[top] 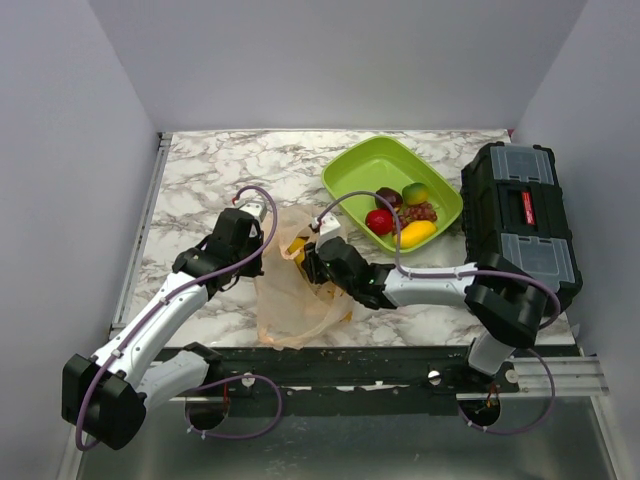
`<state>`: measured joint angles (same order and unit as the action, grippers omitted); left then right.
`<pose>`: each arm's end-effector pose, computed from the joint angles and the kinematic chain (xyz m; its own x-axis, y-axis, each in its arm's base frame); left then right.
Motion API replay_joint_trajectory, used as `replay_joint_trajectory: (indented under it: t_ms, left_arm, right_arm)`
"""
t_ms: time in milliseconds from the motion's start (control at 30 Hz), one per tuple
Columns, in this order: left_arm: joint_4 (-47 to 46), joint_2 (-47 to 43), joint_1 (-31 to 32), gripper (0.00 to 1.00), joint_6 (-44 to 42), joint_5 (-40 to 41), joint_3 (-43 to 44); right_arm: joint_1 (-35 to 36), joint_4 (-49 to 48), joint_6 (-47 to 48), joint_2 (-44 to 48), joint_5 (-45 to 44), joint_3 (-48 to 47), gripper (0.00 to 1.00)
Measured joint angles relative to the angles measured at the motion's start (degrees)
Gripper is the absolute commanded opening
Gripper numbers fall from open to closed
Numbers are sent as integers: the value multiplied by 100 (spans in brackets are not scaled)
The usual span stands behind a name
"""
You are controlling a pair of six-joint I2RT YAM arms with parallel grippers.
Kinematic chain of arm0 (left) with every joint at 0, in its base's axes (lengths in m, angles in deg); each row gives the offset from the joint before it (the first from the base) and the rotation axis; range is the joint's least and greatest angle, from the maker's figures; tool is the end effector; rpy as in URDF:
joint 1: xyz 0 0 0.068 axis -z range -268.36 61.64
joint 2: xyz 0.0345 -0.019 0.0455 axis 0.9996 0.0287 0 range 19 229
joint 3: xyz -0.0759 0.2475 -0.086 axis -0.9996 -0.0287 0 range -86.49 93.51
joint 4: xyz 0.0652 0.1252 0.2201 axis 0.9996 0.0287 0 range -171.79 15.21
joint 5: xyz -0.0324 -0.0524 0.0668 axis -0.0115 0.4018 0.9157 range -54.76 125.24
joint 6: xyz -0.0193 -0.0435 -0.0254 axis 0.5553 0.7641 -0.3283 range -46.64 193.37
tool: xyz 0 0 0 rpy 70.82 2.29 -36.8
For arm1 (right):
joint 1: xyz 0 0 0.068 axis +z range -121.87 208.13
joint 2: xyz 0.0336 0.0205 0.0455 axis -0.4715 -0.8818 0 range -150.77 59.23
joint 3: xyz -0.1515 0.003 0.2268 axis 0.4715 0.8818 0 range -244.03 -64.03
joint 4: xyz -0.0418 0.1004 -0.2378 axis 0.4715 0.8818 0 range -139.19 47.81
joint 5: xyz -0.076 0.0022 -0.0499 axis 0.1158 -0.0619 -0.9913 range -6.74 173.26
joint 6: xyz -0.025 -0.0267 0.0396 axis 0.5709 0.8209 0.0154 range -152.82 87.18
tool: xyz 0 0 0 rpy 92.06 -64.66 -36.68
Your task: Take the fake fruits out of the plastic bag
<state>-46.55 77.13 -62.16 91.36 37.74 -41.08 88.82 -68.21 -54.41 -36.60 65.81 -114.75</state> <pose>0.1857 -0.0895 0.2609 -0.7620 0.0309 -0.6468 0.1886 0.9661 -0.1761 0.1851 0.3080 0.1974 -0.4578 -0.0984 -0.8836 -0.5717 0.7937 0.2078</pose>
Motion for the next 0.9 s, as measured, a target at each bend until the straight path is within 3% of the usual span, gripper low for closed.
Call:
replay_joint_trajectory:
  t_ms: [100,267,400,533,800,900]
  left_arm:
    - [0,2,0,0,0,0,0]
    - [0,2,0,0,2,-9,0]
    - [0,7,0,0,0,-15,0]
    - [0,9,0,0,0,-17,0]
    - [0,9,0,0,0,-22,0]
    - [0,9,0,0,0,-24,0]
  right_arm:
    - [0,243,-28,-247,-413,-201,33]
    - [0,518,-20,-645,-844,-612,44]
    - [0,579,20,-837,-920,-815,62]
    - [0,586,72,-992,-968,-944,70]
    - [0,667,68,-1353,-1014,-1091,71]
    - [0,691,68,-1464,-1014,-1110,63]
